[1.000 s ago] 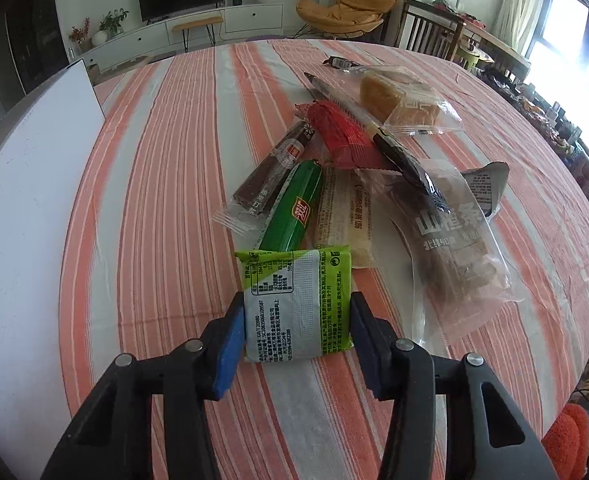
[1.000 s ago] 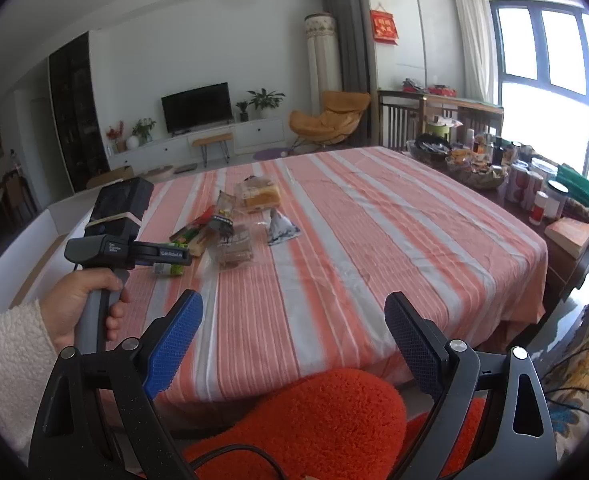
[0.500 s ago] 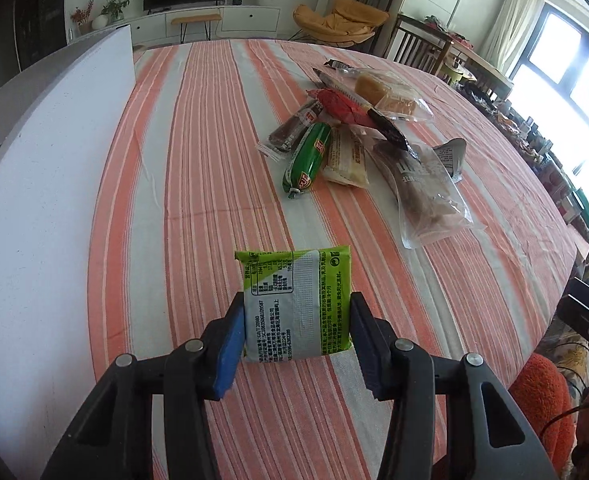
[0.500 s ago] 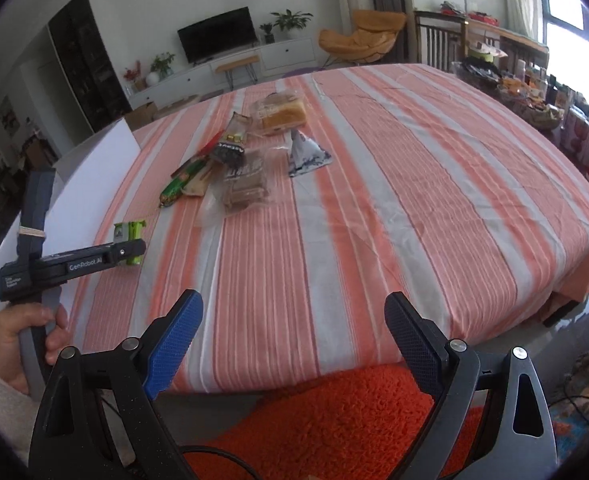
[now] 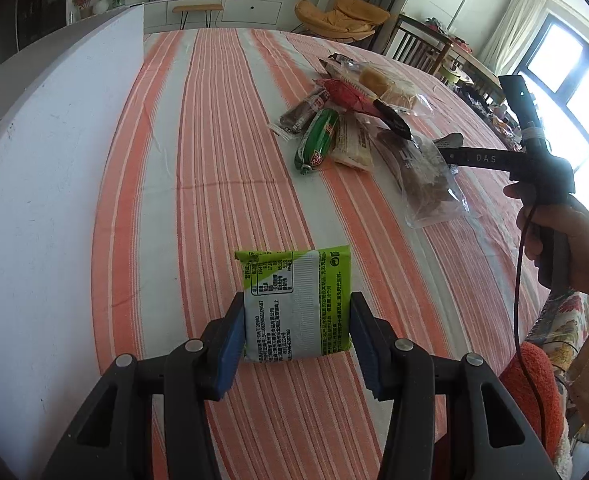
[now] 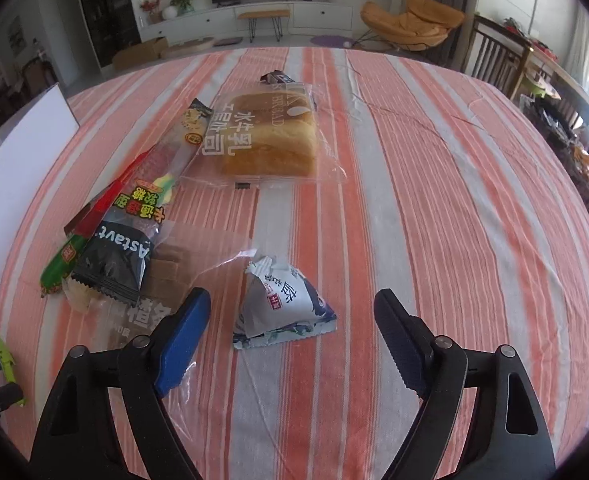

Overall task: Organize snacks
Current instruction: 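Grasp the white triangular pouch with the right tool while the left tool holds the green pack, then carry both snacks over the cardboard box and open both tools to drop them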

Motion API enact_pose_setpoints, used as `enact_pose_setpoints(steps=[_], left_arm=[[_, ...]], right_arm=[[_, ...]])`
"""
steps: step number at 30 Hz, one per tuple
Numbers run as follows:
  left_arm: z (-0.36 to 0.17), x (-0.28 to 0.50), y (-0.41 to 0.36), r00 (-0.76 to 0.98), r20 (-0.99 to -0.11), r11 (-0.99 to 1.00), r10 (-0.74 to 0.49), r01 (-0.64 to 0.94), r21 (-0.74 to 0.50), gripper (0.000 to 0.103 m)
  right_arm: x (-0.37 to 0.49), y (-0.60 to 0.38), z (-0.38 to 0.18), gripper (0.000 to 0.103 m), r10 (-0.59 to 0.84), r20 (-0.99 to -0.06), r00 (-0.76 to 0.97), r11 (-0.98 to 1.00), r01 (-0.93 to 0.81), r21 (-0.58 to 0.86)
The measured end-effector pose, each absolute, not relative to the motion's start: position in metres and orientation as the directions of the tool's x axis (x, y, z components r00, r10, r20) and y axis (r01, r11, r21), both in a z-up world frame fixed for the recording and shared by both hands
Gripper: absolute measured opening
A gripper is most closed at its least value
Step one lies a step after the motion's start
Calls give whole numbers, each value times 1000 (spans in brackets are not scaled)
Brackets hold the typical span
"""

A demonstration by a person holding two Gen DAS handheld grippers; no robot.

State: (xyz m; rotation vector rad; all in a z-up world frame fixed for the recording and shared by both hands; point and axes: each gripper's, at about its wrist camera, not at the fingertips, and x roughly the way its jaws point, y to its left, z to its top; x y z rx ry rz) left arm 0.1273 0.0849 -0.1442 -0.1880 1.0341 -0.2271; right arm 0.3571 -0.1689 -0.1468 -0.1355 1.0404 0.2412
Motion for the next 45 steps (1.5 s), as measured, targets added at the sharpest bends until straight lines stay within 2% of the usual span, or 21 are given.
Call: enact_pose_setpoints(steps=[1, 5, 11, 18, 22, 27, 32, 39, 40, 41, 42, 44, 45], left_arm=[[-143, 127, 84, 493, -825, 961, -275, 104, -257, 49], [-138, 126, 81, 496, -818, 956, -293, 124, -267, 49], [-126, 122, 74, 504, -799, 944, -328, 157, -289, 49], [-99, 101, 64, 505, -775, 925, -380, 220, -310, 49], [-73, 82, 62, 523, -753, 915, -400, 271, -298, 49], [-31, 61, 89, 581, -702, 911, -412, 264, -316, 49], [0, 44, 161, 669, -673, 941, -317, 135, -309, 49], [-14, 28, 277, 695, -719, 955, 7, -218, -201, 49], [-19, 28, 287, 685, -727, 949, 56, -262, -174, 50], [-24, 28, 295, 674, -734, 943, 84, -292, -160, 56], [-30, 29, 301, 663, -741, 937, 104, -315, -150, 71], [-38, 31, 309, 652, -745, 926, 142, -354, -134, 88], [-40, 32, 309, 652, -742, 923, 155, -364, -127, 89]], right_arm=[[360, -170, -152, 55, 138, -878, 458, 964, -264, 14], [352, -181, -147, 50, 167, -870, 465, 968, -246, 55], [318, -213, -131, 49, 209, -851, 482, 976, -152, 154], [249, -222, -130, 49, 364, -840, 403, 917, 6, 400], [204, -205, -140, 49, 531, -775, 342, 814, 47, 578], [178, -153, -114, 49, 651, -689, 319, 734, -33, 678], [170, -71, -64, 49, 697, -661, 278, 717, -244, 653], [172, 58, -15, 50, 765, -621, 171, 616, -474, 629], [173, 70, -13, 50, 771, -617, 158, 603, -492, 628], [176, 83, -12, 54, 777, -613, 145, 591, -504, 630], [178, 94, -13, 55, 775, -617, 138, 591, -506, 628], [184, 108, -16, 77, 769, -626, 132, 600, -487, 635], [187, 109, -18, 77, 764, -632, 132, 610, -470, 638]])
